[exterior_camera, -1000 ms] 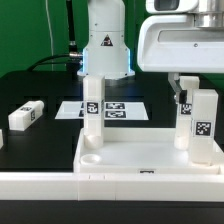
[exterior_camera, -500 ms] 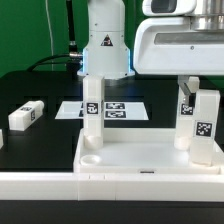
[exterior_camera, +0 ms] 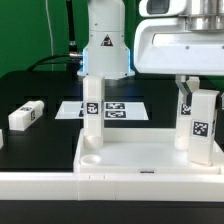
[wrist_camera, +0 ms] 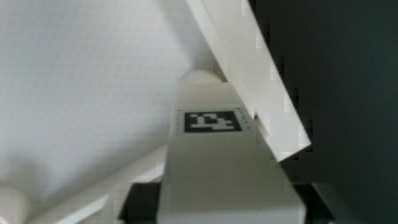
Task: Assemble desk
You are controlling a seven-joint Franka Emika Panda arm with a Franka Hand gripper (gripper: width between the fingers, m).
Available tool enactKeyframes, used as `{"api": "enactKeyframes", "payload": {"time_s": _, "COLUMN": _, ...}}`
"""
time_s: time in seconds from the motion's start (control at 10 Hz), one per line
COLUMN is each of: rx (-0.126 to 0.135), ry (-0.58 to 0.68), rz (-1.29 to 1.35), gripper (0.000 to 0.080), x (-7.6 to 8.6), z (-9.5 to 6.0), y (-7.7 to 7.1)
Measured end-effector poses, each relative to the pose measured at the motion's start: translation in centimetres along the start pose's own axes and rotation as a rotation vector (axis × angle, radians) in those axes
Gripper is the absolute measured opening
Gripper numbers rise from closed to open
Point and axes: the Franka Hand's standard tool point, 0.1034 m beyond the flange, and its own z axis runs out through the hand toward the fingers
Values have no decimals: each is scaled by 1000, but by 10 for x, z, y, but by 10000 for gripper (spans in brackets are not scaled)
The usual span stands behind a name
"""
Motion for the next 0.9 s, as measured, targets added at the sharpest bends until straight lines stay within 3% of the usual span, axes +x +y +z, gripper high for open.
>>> {"api": "enactKeyframes", "payload": {"time_s": 0.2, "rx": 20, "ry": 7, "rz": 146, "gripper": 292, "x": 3, "z": 0, "y": 3}}
{"api": "enactKeyframes", "payload": {"time_s": 0.9, "rx": 24, "ry": 5, "rz": 597, "gripper": 294, "x": 7, "z": 0, "y": 6}}
